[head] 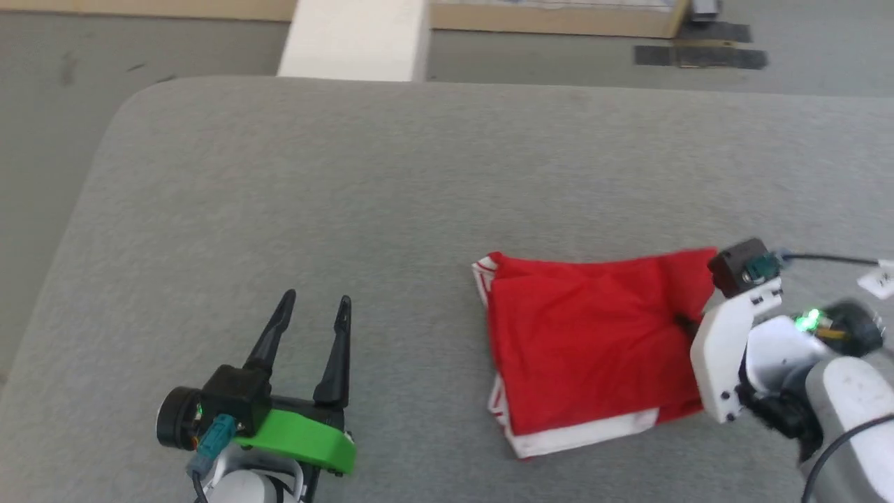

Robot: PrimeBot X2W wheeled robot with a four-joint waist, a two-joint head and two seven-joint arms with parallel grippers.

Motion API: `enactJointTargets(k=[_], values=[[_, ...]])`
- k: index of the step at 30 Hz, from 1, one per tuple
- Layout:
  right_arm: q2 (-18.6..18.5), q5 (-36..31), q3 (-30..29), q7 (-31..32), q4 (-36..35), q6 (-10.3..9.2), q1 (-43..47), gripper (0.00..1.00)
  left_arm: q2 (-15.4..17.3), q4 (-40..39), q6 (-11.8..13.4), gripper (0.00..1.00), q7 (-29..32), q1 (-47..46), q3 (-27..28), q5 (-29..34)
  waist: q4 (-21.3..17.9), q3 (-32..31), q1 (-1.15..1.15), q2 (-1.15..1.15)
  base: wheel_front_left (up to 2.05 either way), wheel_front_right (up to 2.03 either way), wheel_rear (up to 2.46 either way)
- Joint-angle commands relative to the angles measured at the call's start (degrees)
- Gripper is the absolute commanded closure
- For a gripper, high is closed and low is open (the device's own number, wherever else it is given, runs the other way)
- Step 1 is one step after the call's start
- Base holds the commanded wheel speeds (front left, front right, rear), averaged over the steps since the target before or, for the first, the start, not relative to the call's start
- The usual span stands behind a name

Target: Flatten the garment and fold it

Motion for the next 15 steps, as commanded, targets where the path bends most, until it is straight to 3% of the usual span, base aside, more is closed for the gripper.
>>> enactJointTargets(k=[1, 9, 15], values=[[-2.4, -1.7, 2.1, 0.1, -1.1, -0.09, -2.2, 1.0, -0.1, -0.4, 0.3, 0.0, -0.2, 0.2, -0.1, -0.2, -6.0, -0.2, 0.0, 0.0, 0.0, 0.0, 0.0], [-16.7, -5.0, 15.7, 2.5, -4.7, -0.09, -12.0, 1.0, 0.2, -2.3, 0.1, 0.0, -0.2, -2.4, 0.4, 1.1, -17.2, 4.0, 0.0, 0.0, 0.0, 0.0, 0.0], [-26.9, -3.5, 17.4, 0.3, -3.9, -0.09, -15.3, 1.0, 0.6, -3.3, -0.1, 0.0, -0.2, -5.9, -1.1, 2.1, -20.5, 8.5, 0.0, 0.0, 0.0, 0.0, 0.0]])
